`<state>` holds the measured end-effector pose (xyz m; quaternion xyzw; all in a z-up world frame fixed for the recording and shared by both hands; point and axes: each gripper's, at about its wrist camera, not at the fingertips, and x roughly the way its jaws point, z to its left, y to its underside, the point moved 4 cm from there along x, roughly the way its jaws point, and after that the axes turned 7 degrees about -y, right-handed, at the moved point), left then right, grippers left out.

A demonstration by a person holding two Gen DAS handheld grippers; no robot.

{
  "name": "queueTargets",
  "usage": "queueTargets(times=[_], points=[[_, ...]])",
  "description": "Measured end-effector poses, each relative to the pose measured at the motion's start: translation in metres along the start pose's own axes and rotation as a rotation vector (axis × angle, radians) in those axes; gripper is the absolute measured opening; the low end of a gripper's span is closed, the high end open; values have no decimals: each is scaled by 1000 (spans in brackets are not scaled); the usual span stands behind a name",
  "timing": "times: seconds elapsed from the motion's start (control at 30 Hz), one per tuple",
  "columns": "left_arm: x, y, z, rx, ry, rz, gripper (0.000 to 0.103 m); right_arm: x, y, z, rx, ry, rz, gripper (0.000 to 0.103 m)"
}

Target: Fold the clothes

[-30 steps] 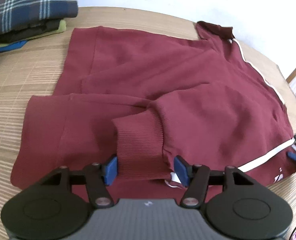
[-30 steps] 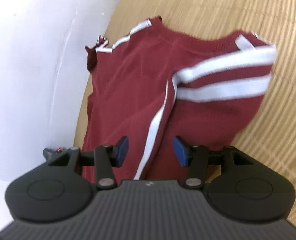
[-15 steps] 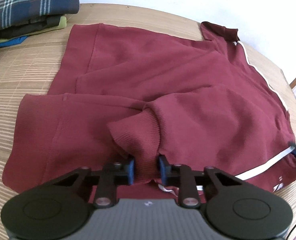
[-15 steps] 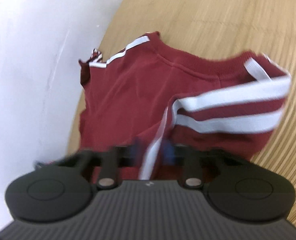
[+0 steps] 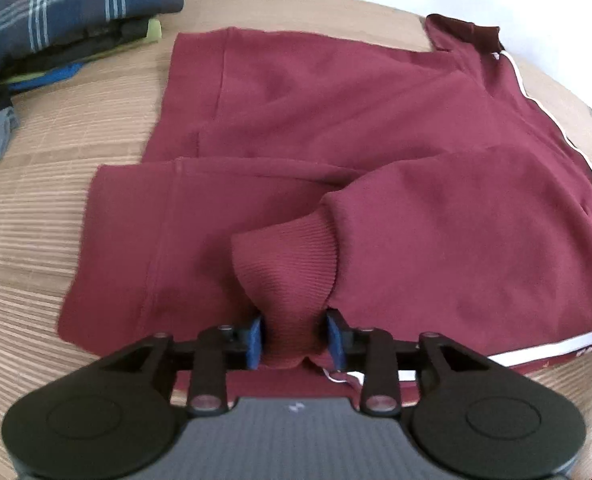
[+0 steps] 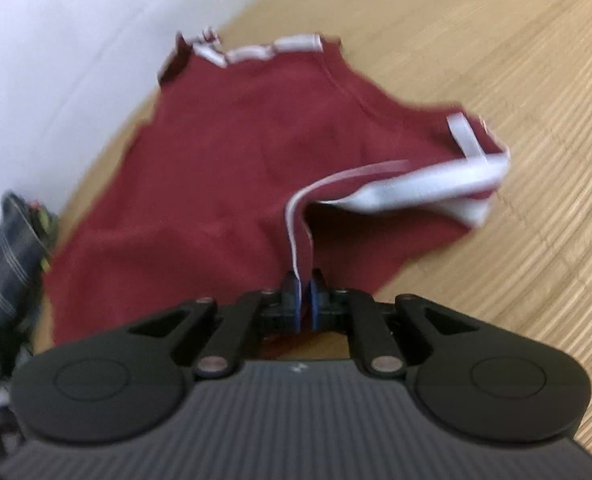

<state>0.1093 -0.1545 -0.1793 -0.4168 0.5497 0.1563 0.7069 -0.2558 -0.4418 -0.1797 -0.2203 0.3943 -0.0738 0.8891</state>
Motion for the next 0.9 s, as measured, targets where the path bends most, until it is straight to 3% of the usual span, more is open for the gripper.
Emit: queueTargets(times=[0.1,0.17,0.27,0.33,0.5,0.6,0.73,0.9], points=[[-22,-4,6,49,-27,-53,47,-20,-5,9,-70,18,74,35],[-36,-9,8,91,-57,-95,45,-39,-7,21,-195,33,50,36],[-54,-17,3,168,-105,-159,46,-58,-8,47,-375,20,-59,36],[-61,-22,-5,184,-70,-184,46,-52,-7,62,-426,-27,-79,36],[-40,-28,-48,257,78,-192,46,25,0,106,-554,-205,90,34],[-5,-23,-63,285,84,-130,45,62,1,118,-557,-210,163,33],[8,-9,-63,327,88,-144,46,50,-10,100,-475,-183,83,28],[4,-7,-57,334,117,-143,48,33,-22,78,-372,-148,-17,32]])
